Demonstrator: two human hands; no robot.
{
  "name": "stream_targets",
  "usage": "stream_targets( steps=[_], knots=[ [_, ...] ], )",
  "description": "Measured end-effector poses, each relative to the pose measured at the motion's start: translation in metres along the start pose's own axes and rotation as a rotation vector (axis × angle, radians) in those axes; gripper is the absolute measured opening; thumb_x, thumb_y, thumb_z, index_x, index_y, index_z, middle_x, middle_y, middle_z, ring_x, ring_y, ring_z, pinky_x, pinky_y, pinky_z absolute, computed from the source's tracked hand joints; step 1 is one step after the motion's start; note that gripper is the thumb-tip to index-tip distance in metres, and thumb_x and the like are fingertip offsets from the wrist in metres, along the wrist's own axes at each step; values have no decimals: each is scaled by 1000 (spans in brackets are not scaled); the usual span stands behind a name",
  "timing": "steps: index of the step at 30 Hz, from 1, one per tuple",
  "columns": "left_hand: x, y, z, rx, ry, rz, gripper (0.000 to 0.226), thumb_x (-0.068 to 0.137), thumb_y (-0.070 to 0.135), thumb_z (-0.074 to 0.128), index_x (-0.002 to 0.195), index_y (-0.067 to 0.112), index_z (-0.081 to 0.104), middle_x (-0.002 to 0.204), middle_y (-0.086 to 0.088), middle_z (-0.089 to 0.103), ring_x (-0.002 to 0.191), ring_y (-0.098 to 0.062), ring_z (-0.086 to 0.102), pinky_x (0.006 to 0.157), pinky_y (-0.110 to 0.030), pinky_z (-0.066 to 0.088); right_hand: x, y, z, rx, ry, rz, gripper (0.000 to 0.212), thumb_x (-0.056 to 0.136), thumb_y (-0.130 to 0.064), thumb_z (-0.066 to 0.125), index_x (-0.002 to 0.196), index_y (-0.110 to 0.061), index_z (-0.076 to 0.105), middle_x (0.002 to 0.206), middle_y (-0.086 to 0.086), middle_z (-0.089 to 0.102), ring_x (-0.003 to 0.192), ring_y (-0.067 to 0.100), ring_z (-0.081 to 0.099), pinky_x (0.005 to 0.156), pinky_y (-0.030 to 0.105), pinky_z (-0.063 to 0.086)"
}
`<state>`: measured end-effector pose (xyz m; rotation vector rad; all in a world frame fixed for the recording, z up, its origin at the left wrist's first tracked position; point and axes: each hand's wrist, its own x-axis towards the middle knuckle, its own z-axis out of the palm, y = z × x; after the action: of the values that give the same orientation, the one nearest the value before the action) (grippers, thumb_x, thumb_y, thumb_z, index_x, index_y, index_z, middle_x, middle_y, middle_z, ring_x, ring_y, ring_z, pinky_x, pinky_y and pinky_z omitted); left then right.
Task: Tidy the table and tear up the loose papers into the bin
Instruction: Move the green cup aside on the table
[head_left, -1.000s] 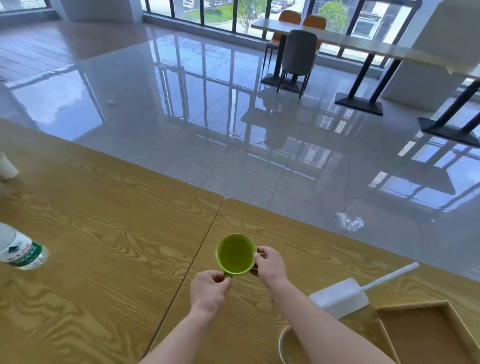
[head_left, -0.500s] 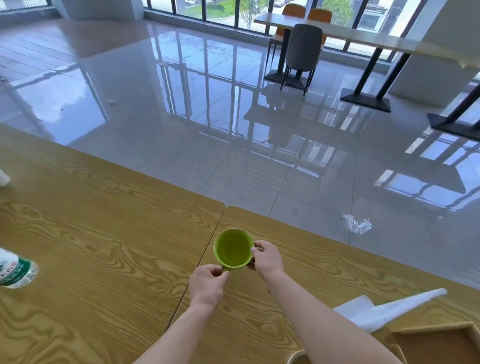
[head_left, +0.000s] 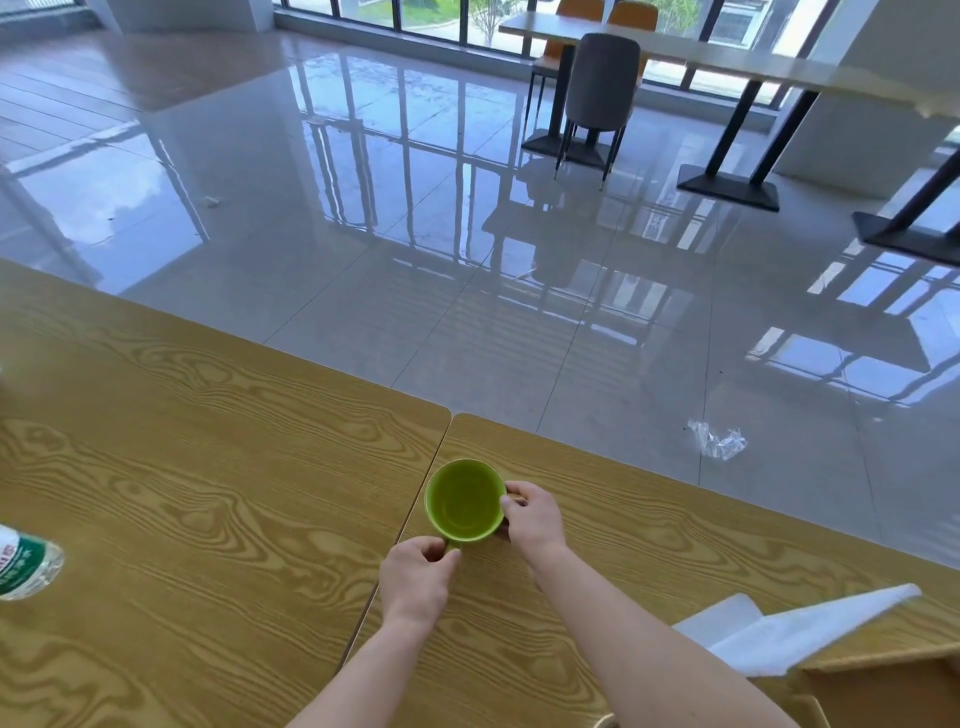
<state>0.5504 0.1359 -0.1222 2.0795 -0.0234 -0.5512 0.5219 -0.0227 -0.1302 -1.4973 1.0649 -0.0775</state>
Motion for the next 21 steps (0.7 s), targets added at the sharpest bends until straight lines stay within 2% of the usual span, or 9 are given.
stream_targets(
  steps=[6, 9, 13, 18, 21],
  knots=[
    [2, -2, 1, 30, 44, 22, 41, 80, 22, 80, 52, 40, 55, 55, 20, 61, 62, 4, 59, 58, -11, 41, 4, 4, 3, 46, 8, 2, 25, 98, -14, 57, 121, -18, 68, 104, 5, 71, 98, 24, 69, 88, 46, 60],
    [2, -1, 1, 27, 49, 19, 44, 80, 22, 79, 50, 40, 53, 48, 23, 57, 57, 5, 56, 57, -10, 41, 5, 7, 3, 74, 11, 5, 25, 98, -15, 58, 120, -19, 68, 104, 5, 71, 98, 24, 69, 88, 46, 60],
    [1, -2, 2, 38, 59, 43, 44, 82, 23, 78, 51, 40, 53, 50, 22, 57, 58, 4, 56, 59, -12, 43, 5, 8, 3, 97, 10, 4, 24, 98, -15, 58, 120, -18, 68, 107, 5, 71, 99, 22, 69, 89, 45, 60],
    [-2, -2, 3, 55, 58, 62, 37, 83, 25, 77, 56, 39, 56, 57, 20, 61, 63, 4, 58, 59, -11, 42, 4, 11, 2, 156, 16, 24, 19, 98, -17, 60, 114, -17, 70, 105, 5, 72, 92, 20, 71, 85, 44, 62],
    [-3, -2, 2, 64, 69, 67, 10, 84, 25, 76, 75, 25, 73, 63, 22, 62, 67, 5, 59, 60, -10, 40, 3, 14, 2, 166, 9, 28, 15, 97, -19, 62, 109, -17, 70, 101, 5, 73, 87, 18, 73, 80, 40, 63]
  ],
)
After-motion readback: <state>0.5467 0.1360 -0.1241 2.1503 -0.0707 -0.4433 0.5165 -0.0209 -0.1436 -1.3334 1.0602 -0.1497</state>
